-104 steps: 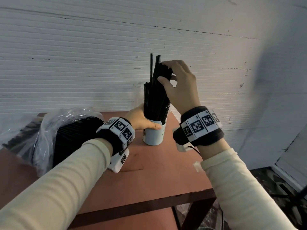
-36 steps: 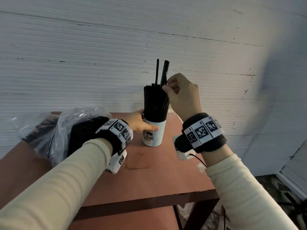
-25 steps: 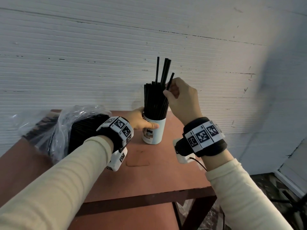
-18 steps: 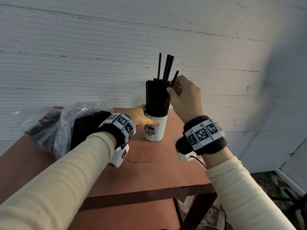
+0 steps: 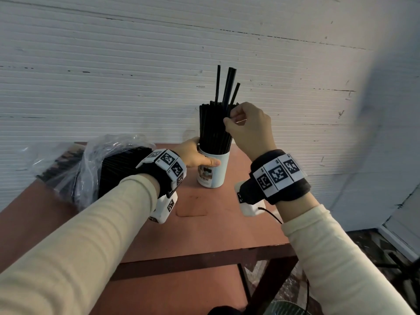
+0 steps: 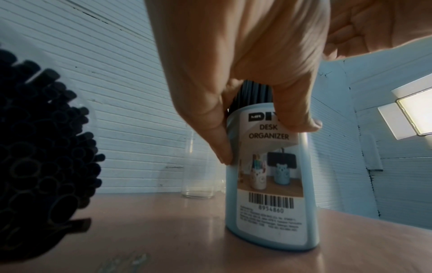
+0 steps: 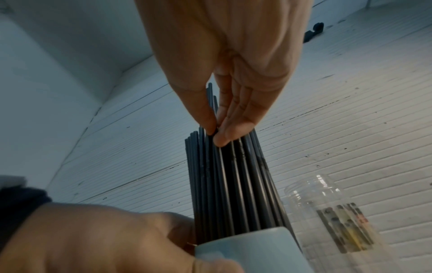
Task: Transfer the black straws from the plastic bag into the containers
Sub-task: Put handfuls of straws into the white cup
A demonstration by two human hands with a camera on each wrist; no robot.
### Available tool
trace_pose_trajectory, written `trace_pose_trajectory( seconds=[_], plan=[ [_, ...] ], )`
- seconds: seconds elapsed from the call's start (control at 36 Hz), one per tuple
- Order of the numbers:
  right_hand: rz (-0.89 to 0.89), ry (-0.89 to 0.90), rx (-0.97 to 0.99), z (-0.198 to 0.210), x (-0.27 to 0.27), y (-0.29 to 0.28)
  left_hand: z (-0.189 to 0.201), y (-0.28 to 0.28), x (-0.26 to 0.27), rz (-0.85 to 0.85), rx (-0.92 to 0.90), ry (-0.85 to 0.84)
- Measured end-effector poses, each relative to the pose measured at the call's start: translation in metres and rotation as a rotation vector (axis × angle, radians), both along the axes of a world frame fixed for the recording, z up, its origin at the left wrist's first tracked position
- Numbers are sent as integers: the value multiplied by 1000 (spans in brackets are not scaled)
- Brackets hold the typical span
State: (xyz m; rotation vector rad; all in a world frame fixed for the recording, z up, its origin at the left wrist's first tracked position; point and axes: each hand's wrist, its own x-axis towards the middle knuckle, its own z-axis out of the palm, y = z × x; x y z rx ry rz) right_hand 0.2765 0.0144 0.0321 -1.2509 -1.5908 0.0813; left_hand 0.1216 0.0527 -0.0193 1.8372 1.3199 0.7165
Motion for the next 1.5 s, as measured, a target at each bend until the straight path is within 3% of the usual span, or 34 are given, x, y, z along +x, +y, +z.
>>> trace_pose_trajectory(
  seconds=[0.11,0.22,0.5,0.58,0.69,0.81,0.97,1.36,1.5],
  plan=[
    [-2,-16,-30,-1,0,1,0,0,0,-6,4,8],
    [6,-140,-156,-11,-1,3,4,-2,0,-49,6,53],
    [55,-126,-268,-25,1,0,5,-2,1,-85,63,47],
    [20,-190,-195,-21,3,1,3,-1,0,-78,41,36],
    [23,-71,121,-6,6,0,-1,2,-1,-9,8,1],
    [98,-149,309,20,8,3,-1,3,1,33,5,19],
    [103,-167,374,42,2,12,-1,3,1,35,7,28],
    [24,-308,305,-4,-2,5,-2,4,0,48,17,45],
    [70,-294,302,9,0,4,-2,4,1,49,12,52]
  ],
)
